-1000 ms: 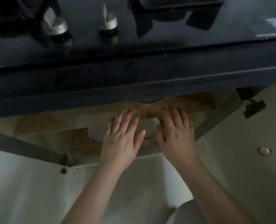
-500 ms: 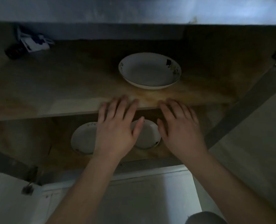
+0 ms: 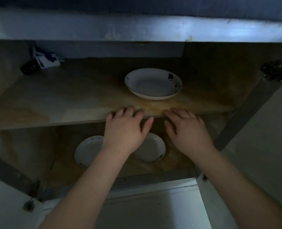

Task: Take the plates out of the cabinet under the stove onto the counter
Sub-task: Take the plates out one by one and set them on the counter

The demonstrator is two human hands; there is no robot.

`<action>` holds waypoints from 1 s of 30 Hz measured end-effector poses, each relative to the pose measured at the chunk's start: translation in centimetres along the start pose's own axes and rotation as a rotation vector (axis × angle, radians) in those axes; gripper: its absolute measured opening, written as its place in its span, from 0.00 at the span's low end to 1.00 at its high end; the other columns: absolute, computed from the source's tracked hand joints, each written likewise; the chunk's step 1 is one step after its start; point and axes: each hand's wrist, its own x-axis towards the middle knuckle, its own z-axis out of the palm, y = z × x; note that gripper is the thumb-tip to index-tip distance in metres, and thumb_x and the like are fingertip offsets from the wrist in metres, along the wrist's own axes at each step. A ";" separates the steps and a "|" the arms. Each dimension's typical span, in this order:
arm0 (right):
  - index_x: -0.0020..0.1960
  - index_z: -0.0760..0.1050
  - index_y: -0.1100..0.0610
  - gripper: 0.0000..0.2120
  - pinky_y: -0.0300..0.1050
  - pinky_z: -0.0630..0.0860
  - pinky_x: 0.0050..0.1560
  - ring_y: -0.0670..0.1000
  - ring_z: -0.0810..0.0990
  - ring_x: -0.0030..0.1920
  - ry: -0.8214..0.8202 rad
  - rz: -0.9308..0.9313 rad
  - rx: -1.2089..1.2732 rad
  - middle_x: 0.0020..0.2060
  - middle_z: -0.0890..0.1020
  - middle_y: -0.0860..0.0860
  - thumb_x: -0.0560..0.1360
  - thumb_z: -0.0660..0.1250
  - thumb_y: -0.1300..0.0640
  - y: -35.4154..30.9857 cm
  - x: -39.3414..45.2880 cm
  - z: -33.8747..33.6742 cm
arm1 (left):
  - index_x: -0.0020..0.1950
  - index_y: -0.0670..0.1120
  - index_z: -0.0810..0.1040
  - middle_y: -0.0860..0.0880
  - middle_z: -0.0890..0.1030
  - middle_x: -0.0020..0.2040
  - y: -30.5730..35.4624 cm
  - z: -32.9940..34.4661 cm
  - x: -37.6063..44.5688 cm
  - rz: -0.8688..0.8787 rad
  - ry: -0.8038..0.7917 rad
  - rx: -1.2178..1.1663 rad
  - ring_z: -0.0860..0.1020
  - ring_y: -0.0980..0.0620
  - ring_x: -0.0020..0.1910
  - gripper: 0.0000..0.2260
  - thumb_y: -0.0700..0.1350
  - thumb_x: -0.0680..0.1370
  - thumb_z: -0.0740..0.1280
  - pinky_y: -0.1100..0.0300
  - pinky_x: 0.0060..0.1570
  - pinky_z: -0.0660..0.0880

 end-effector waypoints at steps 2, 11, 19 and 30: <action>0.68 0.73 0.48 0.19 0.52 0.69 0.61 0.52 0.73 0.63 -0.002 0.015 0.013 0.64 0.77 0.49 0.80 0.56 0.46 -0.1 0.6 -0.6 | 0.68 0.54 0.72 0.48 0.76 0.64 0.5 -0.5 0.3 -0.005 -0.015 0.013 0.73 0.45 0.63 0.28 0.65 0.80 0.43 0.47 0.56 0.70; 0.57 0.77 0.53 0.15 0.49 0.72 0.49 0.54 0.77 0.51 0.041 0.116 -0.007 0.50 0.81 0.52 0.80 0.56 0.48 -1.3 1.6 -1.2 | 0.50 0.50 0.77 0.48 0.80 0.38 2.0 -1.6 1.4 -0.016 0.027 0.075 0.79 0.48 0.35 0.28 0.63 0.80 0.41 0.59 0.30 0.69; 0.67 0.72 0.50 0.16 0.36 0.69 0.35 0.43 0.73 0.36 0.036 0.185 0.518 0.46 0.79 0.48 0.81 0.58 0.57 0.9 2.0 -2.0 | 0.58 0.44 0.74 0.47 0.79 0.46 -0.6 -4.3 8.6 -0.507 -0.143 -0.601 0.79 0.49 0.43 0.18 0.54 0.83 0.52 0.57 0.40 0.75; 0.67 0.69 0.54 0.15 0.49 0.74 0.62 0.52 0.80 0.58 -0.121 0.602 1.624 0.59 0.80 0.53 0.80 0.59 0.58 1.8 3.0 -3.7 | 0.67 0.44 0.71 0.41 0.81 0.49 0.3 -4.4 10.3 -0.833 -0.324 -1.302 0.82 0.49 0.41 0.14 0.45 0.83 0.60 0.61 0.29 0.79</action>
